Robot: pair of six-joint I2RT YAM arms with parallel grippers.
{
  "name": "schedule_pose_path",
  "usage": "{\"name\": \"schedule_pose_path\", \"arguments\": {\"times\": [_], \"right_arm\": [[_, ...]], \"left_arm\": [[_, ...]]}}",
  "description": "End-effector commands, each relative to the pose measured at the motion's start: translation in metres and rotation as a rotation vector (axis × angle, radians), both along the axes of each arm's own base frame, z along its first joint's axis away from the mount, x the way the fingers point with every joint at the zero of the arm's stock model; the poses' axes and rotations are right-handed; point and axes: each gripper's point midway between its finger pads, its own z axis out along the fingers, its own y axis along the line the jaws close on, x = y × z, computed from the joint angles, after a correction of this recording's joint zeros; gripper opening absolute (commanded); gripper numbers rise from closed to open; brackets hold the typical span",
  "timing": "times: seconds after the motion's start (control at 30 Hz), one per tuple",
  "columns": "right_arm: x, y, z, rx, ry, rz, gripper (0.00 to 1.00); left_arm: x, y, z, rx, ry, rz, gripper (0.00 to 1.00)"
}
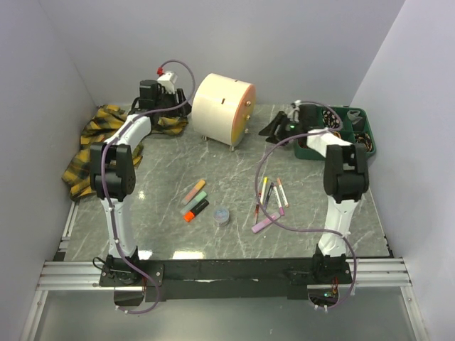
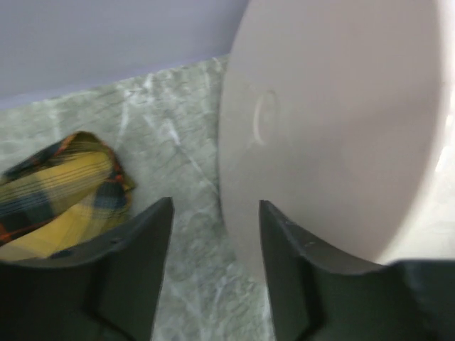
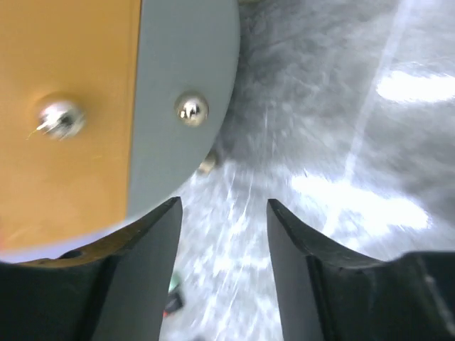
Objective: Sort the stationery into containers
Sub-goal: Open the drawer in the storage box.
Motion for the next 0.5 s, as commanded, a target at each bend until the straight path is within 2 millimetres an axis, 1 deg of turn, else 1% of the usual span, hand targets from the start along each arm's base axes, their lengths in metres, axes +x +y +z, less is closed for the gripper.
{"name": "schedule_pose_path", "arguments": {"times": [0.0,0.03,0.07,0.1,0.17,0.2,0.23,0.27,0.3,0.33,0.4,0.43,0.47], "right_arm": [[-0.012,-0.001,0.081,0.249,-0.163,0.153,0.63],[-0.018,0.005,0.09,0.313,-0.142,0.191,0.63],[-0.015,0.007,0.098,0.331,-0.182,0.209,0.63],[-0.013,0.008,0.097,0.352,-0.177,0.218,0.59],[-0.006,0.011,0.109,0.391,-0.197,0.236,0.57],[-0.002,0.011,0.105,0.398,-0.191,0.243,0.56],[0.003,0.014,0.114,0.405,-0.213,0.257,0.54],[0.005,0.017,0.116,0.412,-0.222,0.279,0.53],[0.009,0.021,0.11,0.416,-0.208,0.284,0.51],[0.014,0.023,0.117,0.414,-0.224,0.289,0.5],[0.019,0.027,0.11,0.415,-0.203,0.29,0.49],[0.023,0.028,0.114,0.41,-0.218,0.294,0.48],[0.024,0.031,0.11,0.411,-0.197,0.291,0.48]], "left_arm": [[0.006,0.033,0.05,-0.041,-0.056,0.07,0.68],[0.007,0.04,0.047,-0.052,-0.047,0.072,0.71],[0.004,0.038,0.045,-0.068,-0.037,0.046,0.73],[0.003,0.039,0.045,-0.073,-0.032,0.034,0.75],[0.0,0.037,0.041,-0.084,-0.018,0.001,0.76],[0.0,0.037,0.041,-0.08,-0.016,-0.004,0.76],[0.0,0.036,0.041,-0.078,-0.019,-0.008,0.76],[0.0,0.036,0.041,-0.077,-0.019,-0.007,0.76],[0.001,0.038,0.04,-0.068,-0.021,0.002,0.76],[0.001,0.037,0.04,-0.06,-0.022,0.004,0.76],[0.002,0.038,0.038,-0.036,-0.028,0.013,0.77],[0.001,0.037,0.04,-0.032,-0.032,0.011,0.77],[0.0,0.037,0.04,-0.027,-0.031,0.011,0.77]]}}
